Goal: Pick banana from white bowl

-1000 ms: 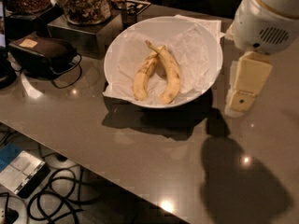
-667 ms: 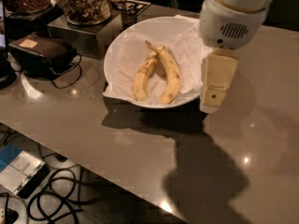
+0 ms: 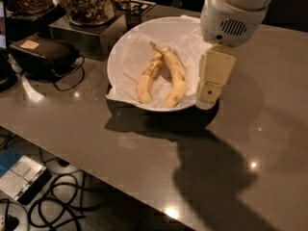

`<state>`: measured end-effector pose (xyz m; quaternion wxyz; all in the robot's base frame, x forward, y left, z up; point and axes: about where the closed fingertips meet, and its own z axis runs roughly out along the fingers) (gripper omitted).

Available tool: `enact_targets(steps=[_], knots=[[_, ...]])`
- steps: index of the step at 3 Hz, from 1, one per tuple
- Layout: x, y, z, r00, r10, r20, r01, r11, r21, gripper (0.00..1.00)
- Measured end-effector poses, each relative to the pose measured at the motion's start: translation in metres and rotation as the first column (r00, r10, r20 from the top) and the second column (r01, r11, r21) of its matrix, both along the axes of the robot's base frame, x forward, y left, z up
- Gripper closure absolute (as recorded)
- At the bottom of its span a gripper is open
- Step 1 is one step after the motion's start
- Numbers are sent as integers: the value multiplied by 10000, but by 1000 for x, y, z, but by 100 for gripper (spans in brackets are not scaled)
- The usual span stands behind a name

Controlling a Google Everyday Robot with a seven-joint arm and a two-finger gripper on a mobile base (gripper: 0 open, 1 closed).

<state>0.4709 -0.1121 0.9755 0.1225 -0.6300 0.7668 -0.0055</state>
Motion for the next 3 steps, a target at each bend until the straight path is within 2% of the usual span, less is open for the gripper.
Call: enact_targets(steps=[1, 2, 3], knots=[[21, 15, -10, 9960, -660, -597, 706, 9944, 790, 0], [44, 30, -18, 9872, -1157, -1101, 1273, 9864, 1043, 0], [49, 34, -18, 9886, -1176, -941, 1284, 9847, 1180, 0]])
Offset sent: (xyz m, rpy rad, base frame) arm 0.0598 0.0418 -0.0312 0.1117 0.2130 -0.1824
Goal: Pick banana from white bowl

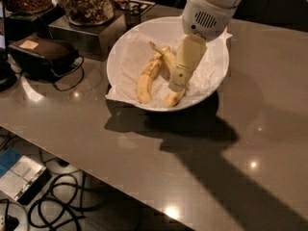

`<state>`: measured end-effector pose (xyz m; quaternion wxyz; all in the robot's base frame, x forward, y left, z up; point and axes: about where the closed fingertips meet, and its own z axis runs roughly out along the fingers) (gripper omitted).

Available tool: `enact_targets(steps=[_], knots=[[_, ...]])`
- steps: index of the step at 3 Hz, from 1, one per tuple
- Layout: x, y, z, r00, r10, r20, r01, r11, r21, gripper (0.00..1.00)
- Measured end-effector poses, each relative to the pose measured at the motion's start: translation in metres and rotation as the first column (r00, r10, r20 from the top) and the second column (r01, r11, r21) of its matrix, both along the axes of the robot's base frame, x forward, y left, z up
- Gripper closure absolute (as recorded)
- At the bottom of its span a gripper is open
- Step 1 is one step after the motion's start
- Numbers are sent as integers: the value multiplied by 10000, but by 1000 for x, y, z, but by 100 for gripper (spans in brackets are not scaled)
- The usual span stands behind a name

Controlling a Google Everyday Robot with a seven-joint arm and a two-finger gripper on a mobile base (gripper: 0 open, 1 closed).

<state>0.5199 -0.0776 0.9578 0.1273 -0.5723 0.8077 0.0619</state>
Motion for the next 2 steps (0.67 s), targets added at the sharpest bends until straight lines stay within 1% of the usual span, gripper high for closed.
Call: enact_targets(steps=[1, 2], knots=[[10, 7, -2, 9999, -144, -29, 145, 9984, 554, 0], [22, 2, -2, 9949, -1001, -134, 1009, 9905, 929, 0]])
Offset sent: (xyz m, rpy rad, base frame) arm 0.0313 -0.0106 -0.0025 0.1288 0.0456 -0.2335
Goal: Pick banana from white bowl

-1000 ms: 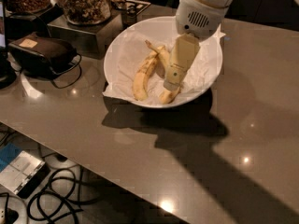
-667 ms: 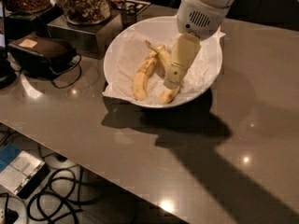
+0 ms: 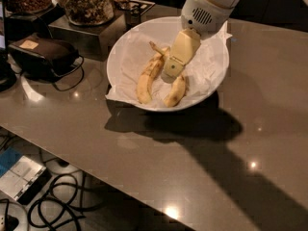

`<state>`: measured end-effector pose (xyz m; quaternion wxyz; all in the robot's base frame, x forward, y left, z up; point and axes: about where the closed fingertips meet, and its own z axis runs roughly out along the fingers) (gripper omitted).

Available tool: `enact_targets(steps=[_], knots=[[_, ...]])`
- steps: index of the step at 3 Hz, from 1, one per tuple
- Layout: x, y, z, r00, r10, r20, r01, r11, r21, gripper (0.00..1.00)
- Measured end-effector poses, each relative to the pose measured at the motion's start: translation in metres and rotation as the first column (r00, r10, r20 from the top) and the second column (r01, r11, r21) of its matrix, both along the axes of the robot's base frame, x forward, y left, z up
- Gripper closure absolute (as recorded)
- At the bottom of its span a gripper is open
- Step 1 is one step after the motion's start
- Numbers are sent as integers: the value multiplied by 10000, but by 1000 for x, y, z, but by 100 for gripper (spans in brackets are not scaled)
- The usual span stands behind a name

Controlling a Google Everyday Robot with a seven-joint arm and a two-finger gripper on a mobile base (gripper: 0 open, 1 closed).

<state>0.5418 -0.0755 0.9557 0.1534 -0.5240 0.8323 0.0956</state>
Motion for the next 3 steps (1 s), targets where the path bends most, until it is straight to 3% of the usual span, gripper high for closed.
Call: enact_targets(steps=[2, 3], knots=[[12, -13, -1, 9902, -1364, -288, 1374, 9898, 365, 39], [16, -14, -5, 9845, -1721, -344, 1729, 9847, 209, 43]])
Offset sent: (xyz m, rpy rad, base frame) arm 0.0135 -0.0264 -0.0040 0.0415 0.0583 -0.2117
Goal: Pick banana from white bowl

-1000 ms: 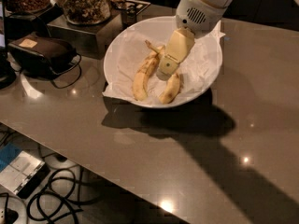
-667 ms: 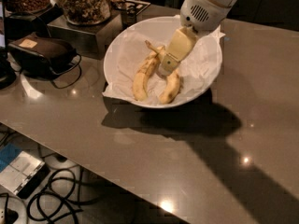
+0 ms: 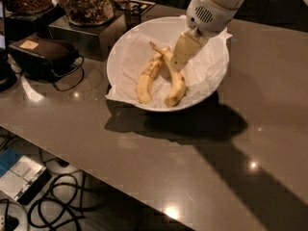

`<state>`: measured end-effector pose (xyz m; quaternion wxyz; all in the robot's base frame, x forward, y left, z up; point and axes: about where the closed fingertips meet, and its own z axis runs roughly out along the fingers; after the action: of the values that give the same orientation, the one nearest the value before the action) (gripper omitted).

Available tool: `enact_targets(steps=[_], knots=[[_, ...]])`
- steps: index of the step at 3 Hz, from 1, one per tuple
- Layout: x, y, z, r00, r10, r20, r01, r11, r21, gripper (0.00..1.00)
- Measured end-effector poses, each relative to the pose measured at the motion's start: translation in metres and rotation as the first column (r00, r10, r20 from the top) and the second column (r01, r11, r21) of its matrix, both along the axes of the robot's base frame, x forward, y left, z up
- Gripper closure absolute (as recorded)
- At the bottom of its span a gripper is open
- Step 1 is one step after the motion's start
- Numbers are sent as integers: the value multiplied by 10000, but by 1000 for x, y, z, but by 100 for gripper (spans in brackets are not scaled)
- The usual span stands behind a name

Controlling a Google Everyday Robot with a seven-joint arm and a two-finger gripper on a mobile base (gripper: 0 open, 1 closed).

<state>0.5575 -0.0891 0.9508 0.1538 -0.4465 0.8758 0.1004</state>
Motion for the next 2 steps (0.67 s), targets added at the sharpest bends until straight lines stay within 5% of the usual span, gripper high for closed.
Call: enact_targets(steps=[2], knots=[[13, -9, -6, 9879, -1474, 477, 1514, 9839, -950, 40]])
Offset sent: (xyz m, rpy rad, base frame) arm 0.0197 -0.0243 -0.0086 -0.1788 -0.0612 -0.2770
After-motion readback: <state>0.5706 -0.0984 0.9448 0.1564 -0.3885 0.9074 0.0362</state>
